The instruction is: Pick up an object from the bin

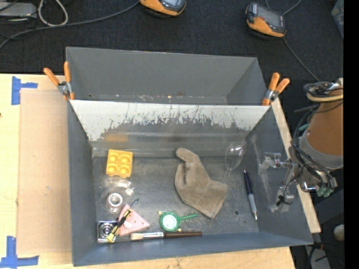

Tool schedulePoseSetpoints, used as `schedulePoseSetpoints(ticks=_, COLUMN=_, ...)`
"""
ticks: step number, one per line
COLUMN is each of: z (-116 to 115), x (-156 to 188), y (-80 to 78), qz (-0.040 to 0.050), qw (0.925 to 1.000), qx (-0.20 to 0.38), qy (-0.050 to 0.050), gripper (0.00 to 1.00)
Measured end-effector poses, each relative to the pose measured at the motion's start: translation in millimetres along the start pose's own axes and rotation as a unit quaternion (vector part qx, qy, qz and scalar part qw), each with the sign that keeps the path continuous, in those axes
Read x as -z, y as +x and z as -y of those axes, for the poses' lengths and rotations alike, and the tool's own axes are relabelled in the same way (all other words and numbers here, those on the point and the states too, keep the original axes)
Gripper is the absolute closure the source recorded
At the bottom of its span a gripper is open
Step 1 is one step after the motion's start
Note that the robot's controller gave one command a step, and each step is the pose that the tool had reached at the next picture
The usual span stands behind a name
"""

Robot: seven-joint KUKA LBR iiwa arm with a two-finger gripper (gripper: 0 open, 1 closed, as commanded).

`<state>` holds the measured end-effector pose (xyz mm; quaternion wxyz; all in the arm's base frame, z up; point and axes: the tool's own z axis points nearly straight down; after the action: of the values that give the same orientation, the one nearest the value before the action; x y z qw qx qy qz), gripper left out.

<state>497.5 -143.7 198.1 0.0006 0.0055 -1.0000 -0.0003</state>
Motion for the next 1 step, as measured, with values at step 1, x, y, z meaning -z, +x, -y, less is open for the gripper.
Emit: schedulePoseSetpoints(ticks=1, z=-0.1, x=0.0, y=0.0, qz=0.0000, qw=1.0000, qx=0.000, qy=0.000, gripper=0.00)
